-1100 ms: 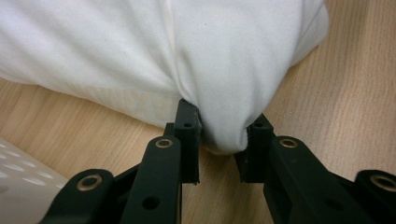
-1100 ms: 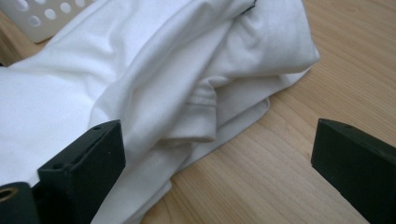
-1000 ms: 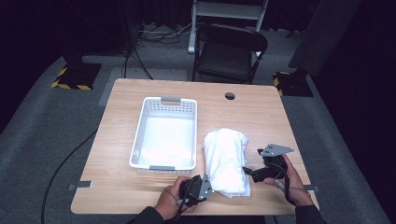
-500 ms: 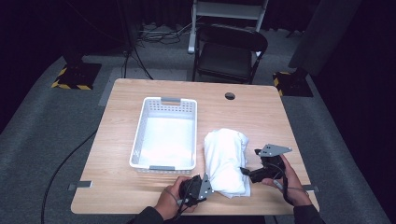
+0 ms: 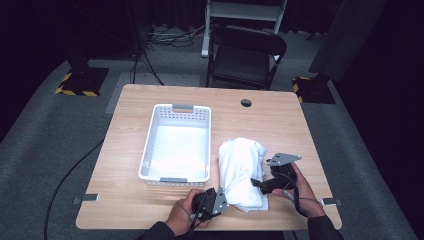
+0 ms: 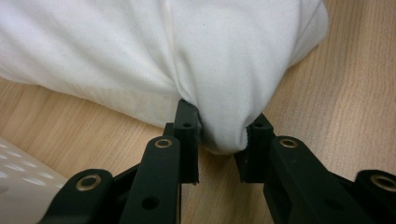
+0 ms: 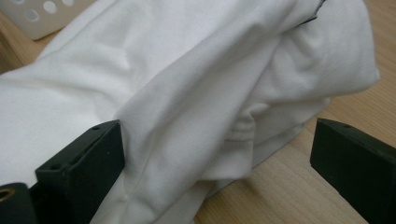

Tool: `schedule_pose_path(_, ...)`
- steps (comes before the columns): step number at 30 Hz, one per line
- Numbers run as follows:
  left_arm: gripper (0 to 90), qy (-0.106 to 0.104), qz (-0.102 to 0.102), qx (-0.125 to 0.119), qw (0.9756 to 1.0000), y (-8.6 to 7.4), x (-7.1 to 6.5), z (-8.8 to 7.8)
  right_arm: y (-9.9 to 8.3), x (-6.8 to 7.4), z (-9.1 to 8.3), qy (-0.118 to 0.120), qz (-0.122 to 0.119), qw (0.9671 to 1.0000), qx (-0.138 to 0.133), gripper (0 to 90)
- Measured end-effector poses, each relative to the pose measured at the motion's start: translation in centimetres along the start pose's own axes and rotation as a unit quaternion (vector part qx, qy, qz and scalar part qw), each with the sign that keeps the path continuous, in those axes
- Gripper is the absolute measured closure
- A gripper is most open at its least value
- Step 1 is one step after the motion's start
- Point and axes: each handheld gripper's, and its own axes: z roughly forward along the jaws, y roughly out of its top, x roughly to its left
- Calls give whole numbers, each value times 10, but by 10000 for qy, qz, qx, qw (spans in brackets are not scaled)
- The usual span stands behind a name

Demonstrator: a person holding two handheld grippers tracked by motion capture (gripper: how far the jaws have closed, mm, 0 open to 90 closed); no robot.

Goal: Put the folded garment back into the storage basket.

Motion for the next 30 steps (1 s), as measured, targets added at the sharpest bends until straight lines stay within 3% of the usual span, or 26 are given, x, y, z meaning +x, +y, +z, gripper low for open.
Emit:
schedule_pose_path(9, 728, -5, 3, -2, 10000, 0, 0, 0, -4, -3, 11, 77, 123, 9998, 148, 8)
schedule_pose_path(17, 727, -2, 22, -7, 10000, 0, 0, 0, -9, -6, 19, 287, 319, 9989, 196, 7)
schedule_pose_path(22, 726, 0, 23, -11, 10000, 0, 0, 0, -12, -10, 24, 502, 565, 9969, 226, 13)
schedule_pose_path(27, 726, -6, 15, -11, 10000, 0, 0, 0, -12, -10, 23, 687, 575, 9958, 201, 83)
schedule_pose_path(30, 726, -1, 20, -10, 10000, 0, 0, 0, -11, -10, 21, 834, 521, 9950, 196, 182)
